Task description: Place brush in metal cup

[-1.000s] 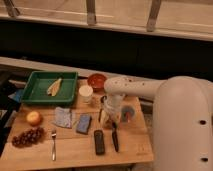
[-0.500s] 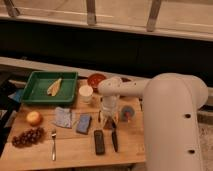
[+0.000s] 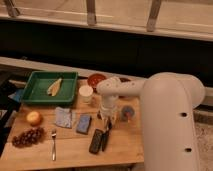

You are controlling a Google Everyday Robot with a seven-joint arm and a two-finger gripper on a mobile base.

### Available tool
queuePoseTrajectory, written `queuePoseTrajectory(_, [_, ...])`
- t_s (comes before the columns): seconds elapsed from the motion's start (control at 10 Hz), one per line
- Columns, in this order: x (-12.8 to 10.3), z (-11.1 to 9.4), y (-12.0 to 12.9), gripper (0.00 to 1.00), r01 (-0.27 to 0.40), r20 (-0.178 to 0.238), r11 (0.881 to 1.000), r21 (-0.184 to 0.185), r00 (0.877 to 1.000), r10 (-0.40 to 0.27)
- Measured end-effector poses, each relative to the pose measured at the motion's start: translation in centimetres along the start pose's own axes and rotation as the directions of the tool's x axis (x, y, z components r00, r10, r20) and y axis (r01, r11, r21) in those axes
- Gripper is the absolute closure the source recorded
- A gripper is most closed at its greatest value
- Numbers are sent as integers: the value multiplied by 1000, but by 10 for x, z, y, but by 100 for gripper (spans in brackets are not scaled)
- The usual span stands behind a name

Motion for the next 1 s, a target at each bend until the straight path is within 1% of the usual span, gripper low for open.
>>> queuePoseTrajectory(0.1, [2,-6,-1,100,-5,13,1000,4,1000,5])
queuePoseTrajectory(0.3, [8,-29,-9,100,-28,61,999,20,998,27])
queuePoseTrajectory(0.4, [10,-35,-11,100,-33,77,999,22,997,31])
queuePoseTrajectory(0.7, [18,-52,-19,100,-63,132,998,30,989,59])
queuePoseTrajectory(1.0, [23,-75,-31,100,-97,191,994,48,978,86])
